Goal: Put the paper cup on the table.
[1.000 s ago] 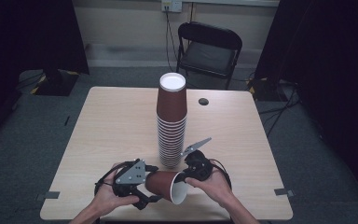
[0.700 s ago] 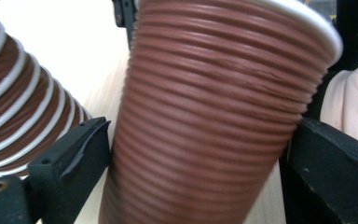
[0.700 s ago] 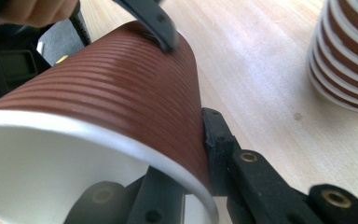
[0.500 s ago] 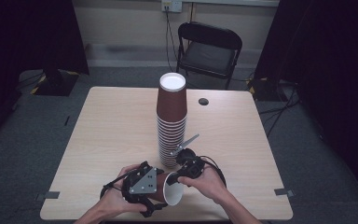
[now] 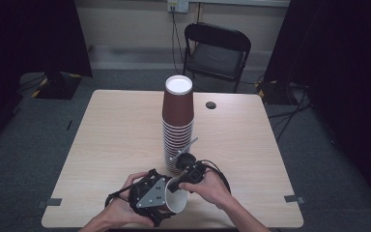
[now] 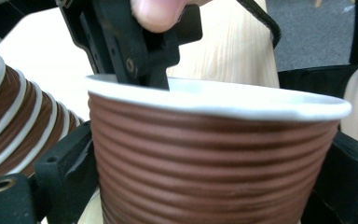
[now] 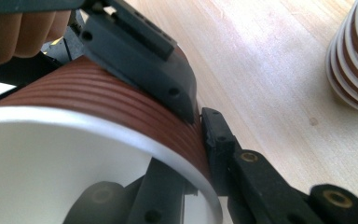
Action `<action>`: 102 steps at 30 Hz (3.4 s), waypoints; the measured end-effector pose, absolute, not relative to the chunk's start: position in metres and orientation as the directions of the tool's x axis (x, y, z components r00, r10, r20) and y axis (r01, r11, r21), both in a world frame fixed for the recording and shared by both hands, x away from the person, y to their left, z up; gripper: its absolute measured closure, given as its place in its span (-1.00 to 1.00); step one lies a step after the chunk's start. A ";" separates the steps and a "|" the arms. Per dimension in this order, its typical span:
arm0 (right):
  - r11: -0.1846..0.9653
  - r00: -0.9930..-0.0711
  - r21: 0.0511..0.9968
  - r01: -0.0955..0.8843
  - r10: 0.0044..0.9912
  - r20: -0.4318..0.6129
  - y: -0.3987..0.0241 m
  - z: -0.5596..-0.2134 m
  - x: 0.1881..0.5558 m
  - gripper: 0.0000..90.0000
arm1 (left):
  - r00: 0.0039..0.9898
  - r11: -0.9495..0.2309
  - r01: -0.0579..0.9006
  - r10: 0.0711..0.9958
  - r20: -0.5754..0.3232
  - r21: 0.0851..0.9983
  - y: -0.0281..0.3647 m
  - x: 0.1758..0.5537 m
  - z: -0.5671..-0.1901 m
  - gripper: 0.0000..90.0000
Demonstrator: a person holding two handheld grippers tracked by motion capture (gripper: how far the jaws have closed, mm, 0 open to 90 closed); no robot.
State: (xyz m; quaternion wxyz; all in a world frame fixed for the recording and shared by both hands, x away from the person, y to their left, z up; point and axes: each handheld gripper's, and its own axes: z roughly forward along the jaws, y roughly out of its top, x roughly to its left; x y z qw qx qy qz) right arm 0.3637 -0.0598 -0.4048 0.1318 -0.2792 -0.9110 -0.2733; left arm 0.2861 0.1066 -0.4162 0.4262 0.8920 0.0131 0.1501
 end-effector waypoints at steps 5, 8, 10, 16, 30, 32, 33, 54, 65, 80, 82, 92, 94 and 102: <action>0.686 -0.802 0.423 0.591 0.448 0.395 -0.060 -0.405 0.364 0.91 | 0.946 -0.642 -0.126 0.151 0.286 0.756 0.105 0.285 -0.417 -0.84; 0.678 -0.798 0.428 0.597 0.451 0.399 -0.061 -0.404 0.363 0.87 | 0.941 -0.633 -0.144 0.151 0.304 0.761 0.105 0.284 -0.417 -0.79; 0.663 -0.795 0.442 0.604 0.456 0.401 -0.062 -0.403 0.363 0.78 | 0.943 -0.621 -0.137 0.156 0.293 0.771 0.106 0.285 -0.418 -0.78; 0.637 -0.797 0.480 0.603 0.464 0.387 -0.067 -0.399 0.363 0.58 | 0.947 -0.580 -0.105 0.189 0.259 0.808 0.110 0.288 -0.420 -0.77; 0.572 -0.807 0.571 0.589 0.452 0.380 -0.077 -0.395 0.361 0.40 | 0.955 -0.537 -0.020 0.238 0.174 0.843 0.124 0.295 -0.423 -0.77; 0.560 -0.806 0.582 0.590 0.455 0.379 -0.079 -0.395 0.362 0.38 | 0.956 -0.522 0.001 0.250 0.152 0.853 0.126 0.295 -0.424 -0.77; 0.557 -0.808 0.587 0.588 0.450 0.382 -0.080 -0.394 0.361 0.37 | 0.956 -0.523 0.000 0.250 0.154 0.852 0.127 0.296 -0.424 -0.77; 0.496 -0.831 0.674 0.547 0.422 0.363 -0.087 -0.388 0.358 0.49 | 0.932 -0.422 0.111 0.359 0.054 0.900 0.144 0.306 -0.424 -0.76; 0.437 -0.846 0.739 0.513 0.406 0.347 -0.095 -0.384 0.359 0.57 | 0.912 -0.375 0.166 0.410 0.002 0.912 0.154 0.314 -0.426 -0.76; 0.352 -0.831 0.792 0.498 0.455 0.320 -0.120 -0.381 0.358 0.53 | 0.880 -0.305 0.224 0.471 -0.058 0.926 0.173 0.323 -0.416 -0.76; 0.330 -0.825 0.801 0.499 0.464 0.323 -0.125 -0.380 0.358 0.53 | 0.869 -0.292 0.233 0.490 -0.063 0.928 0.176 0.324 -0.415 -0.76; 0.282 -0.803 0.821 0.496 0.510 0.309 -0.145 -0.382 0.355 0.49 | 0.802 -0.204 0.261 0.590 -0.094 0.944 0.196 0.332 -0.412 -0.76; 0.280 -0.797 0.820 0.499 0.520 0.308 -0.149 -0.382 0.353 0.45 | 0.792 -0.190 0.259 0.604 -0.095 0.947 0.199 0.333 -0.411 -0.76; 0.242 -0.764 0.837 0.491 0.582 0.279 -0.167 -0.385 0.348 0.35 | 0.714 -0.156 0.282 0.693 -0.099 0.947 0.211 0.338 -0.409 -0.76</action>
